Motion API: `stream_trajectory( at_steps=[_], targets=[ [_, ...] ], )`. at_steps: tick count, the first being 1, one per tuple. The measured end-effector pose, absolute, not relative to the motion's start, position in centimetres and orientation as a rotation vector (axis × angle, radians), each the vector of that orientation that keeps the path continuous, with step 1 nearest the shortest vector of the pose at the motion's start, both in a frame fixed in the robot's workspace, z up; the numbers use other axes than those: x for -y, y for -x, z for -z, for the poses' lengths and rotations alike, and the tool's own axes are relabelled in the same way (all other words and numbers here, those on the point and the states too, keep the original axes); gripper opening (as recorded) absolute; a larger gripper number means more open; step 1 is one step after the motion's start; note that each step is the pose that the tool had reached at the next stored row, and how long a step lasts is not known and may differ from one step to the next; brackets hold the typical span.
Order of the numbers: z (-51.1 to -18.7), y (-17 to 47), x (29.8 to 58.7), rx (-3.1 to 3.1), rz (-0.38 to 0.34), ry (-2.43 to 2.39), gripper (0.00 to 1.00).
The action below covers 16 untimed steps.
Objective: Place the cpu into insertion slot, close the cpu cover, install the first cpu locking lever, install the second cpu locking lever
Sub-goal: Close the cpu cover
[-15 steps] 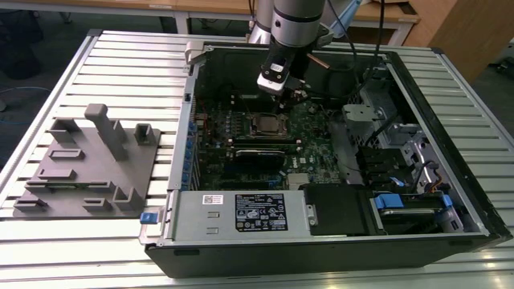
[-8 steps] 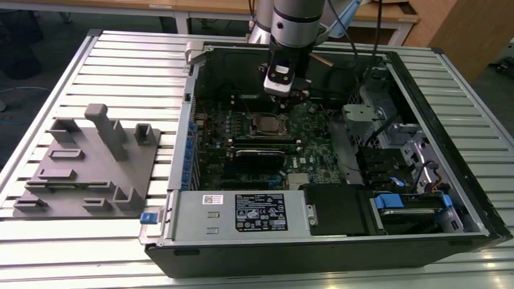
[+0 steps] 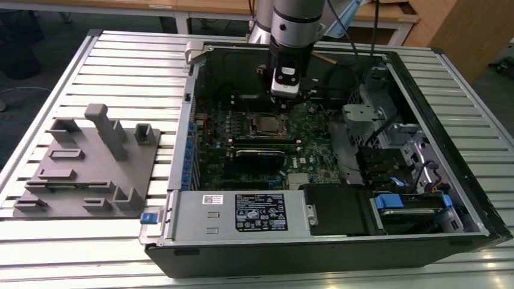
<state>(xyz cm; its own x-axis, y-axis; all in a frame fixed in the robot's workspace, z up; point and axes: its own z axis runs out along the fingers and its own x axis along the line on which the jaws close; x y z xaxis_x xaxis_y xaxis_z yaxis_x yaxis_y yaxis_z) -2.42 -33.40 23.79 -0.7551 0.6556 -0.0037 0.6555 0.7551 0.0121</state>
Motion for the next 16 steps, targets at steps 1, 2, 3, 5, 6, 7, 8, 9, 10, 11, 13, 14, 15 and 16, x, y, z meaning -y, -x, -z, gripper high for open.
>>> stream_trajectory(
  at_steps=[1,2,3,5,6,7,8,9,10,11,13,14,15,16],
  targets=[
    [-23.79,2.42,33.4,-2.938,-0.016,-1.09,0.1],
    [-23.79,2.42,33.4,-2.938,-0.016,-1.09,0.1],
    [-23.79,2.42,33.4,-2.938,-0.016,-1.09,0.1],
    [-23.78,2.42,33.4,-2.938,-0.016,-1.09,0.1],
    [-23.78,2.42,33.4,-2.938,-0.016,-1.09,0.1],
    [-23.78,2.42,33.4,-2.939,-0.016,-1.089,0.1],
    [-23.78,2.42,33.4,-2.94,-0.016,-1.085,0.1],
    [-23.78,2.42,33.4,-2.944,-0.016,-1.075,0.1],
    [-23.78,2.42,33.4,-2.948,-0.016,-1.063,0.1],
    [-23.78,2.42,33.4,-2.952,-0.016,-1.052,0.1],
    [-23.78,2.42,33.4,-2.955,-0.016,-1.045,0.1],
    [-23.78,2.42,33.41,-2.955,-0.016,-1.044,0.1],
    [-23.78,2.42,33.4,-2.956,-0.016,-1.041,0.1],
    [-23.78,2.42,33.4,-2.956,-0.016,-1.041,0.1]
  ],
)
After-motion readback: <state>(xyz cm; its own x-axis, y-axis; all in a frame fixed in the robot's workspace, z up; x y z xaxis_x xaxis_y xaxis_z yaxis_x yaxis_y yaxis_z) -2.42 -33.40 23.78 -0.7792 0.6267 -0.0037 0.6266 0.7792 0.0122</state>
